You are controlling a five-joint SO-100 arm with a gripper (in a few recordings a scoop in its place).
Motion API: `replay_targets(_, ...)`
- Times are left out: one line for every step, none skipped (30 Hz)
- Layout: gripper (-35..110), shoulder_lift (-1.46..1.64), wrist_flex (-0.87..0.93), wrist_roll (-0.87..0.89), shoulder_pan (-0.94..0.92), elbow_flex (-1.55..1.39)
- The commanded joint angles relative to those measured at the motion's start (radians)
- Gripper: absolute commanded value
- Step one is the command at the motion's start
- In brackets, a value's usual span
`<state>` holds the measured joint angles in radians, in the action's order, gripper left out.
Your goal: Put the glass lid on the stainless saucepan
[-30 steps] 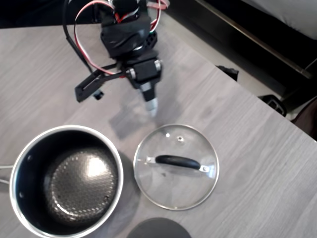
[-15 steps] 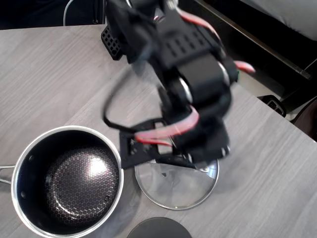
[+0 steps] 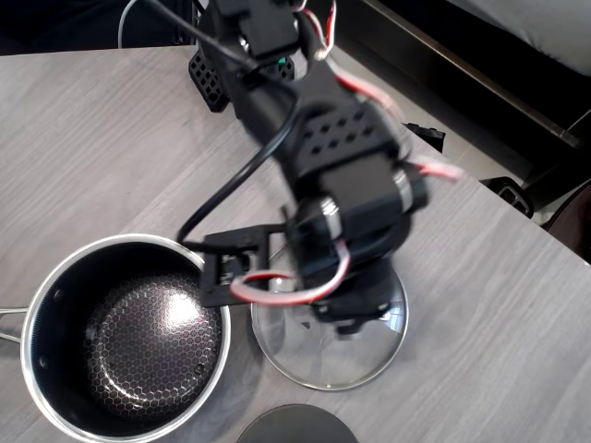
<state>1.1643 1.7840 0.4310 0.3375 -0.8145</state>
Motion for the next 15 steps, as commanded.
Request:
replay_targets(18, 0.026, 0.005, -0.008, -0.017, -0.043)
replay_targets(18, 0.023, 0.003, -0.009, -0.017, -0.054)
replay_targets(18, 0.02, 0.003, -0.011, -0.014, -0.06)
replay_targets(18, 0.015, 0.003, -0.011, -0.008, -0.063)
replay_targets(18, 0.012, 0.003, -0.011, -0.003, -0.064)
replay_targets(18, 0.011, 0.003, -0.011, 0.002, -0.064)
replay_targets(18, 0.008, 0.002, -0.011, 0.008, -0.064)
replay_targets(18, 0.005, 0.002, -0.011, 0.012, -0.064)
replay_targets(18, -0.002, 0.0, -0.011, 0.015, -0.064)
replay_targets(18, -0.009, -0.002, -0.009, 0.018, -0.064)
replay_targets(18, -0.017, -0.003, -0.009, 0.018, -0.064)
replay_targets(18, -0.023, -0.005, -0.008, 0.018, -0.064)
replay_targets(18, -0.032, -0.006, -0.006, 0.018, -0.064)
replay_targets(18, -0.04, -0.006, -0.005, 0.018, -0.064)
replay_targets(18, -0.046, -0.006, -0.005, 0.018, -0.064)
